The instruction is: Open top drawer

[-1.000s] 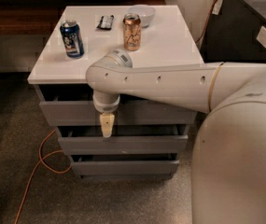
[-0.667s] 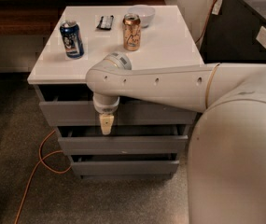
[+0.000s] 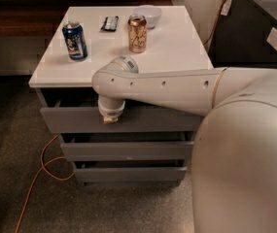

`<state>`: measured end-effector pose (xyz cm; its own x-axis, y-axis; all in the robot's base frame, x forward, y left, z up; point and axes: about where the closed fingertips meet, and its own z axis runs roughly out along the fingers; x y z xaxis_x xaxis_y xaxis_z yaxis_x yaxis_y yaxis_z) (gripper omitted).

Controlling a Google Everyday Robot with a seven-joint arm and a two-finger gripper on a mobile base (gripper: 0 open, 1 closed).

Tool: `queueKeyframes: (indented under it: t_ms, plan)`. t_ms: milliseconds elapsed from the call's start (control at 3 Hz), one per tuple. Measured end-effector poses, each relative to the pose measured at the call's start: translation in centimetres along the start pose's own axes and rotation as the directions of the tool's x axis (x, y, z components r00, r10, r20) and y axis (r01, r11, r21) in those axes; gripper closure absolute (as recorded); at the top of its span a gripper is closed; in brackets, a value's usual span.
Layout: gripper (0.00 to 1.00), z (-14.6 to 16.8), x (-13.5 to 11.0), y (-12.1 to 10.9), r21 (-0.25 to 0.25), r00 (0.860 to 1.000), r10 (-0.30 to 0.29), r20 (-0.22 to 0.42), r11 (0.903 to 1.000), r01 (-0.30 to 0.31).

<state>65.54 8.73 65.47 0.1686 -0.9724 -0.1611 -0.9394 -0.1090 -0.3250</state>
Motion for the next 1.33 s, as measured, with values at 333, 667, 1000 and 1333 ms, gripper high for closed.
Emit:
queueKeyframes:
  t_ms: [333,667,1000,1333]
  plan:
    - [0.94,-1.0,0.3,0.6,-0.007,0.999,0.02,0.025,0.9998,-0.02]
    - [1.0,-2.3,0.2,1.9,-0.027,0.997,0.044,0.067,0.9987,-0.042]
    - [1.0,-2.4,0.1,2.1,-0.03,0.996,0.045,0.071,0.9986,-0.043]
    - [1.0,-3.2,-0.9,3.9,-0.065,0.991,0.058,0.12,0.9966,-0.05]
